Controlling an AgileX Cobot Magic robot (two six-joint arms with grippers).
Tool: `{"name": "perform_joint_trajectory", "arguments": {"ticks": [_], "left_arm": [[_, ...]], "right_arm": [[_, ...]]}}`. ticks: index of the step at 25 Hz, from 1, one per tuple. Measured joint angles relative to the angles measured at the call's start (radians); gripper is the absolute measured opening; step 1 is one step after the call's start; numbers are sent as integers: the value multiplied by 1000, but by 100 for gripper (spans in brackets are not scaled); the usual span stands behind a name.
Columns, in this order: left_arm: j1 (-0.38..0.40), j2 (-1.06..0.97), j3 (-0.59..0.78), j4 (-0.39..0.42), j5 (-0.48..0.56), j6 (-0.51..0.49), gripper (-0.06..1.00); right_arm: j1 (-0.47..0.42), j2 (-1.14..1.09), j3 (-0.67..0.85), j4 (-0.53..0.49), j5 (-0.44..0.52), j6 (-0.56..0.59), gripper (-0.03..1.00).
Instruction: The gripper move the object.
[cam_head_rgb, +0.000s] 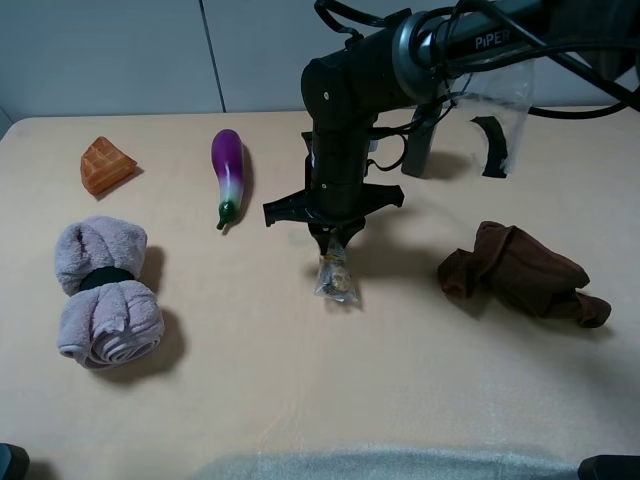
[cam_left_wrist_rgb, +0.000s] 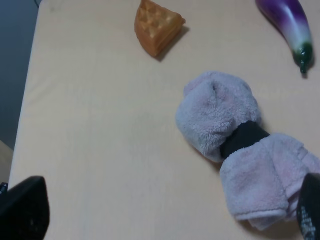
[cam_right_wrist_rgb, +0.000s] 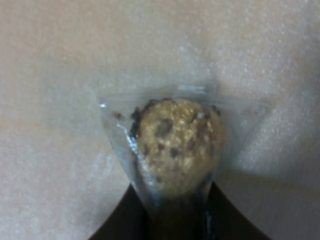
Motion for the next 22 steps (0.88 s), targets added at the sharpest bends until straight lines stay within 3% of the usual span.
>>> {"name": "perform_joint_trajectory", "arguments": {"ticks": [11,22], "left_arm": [[0,0,0,0,0,0,99],[0,0,0,0,0,0,99]], "right_arm": [[0,-1,-22,-15,9,0,13],[0,0,-188,-72,164,-9,13]]}}
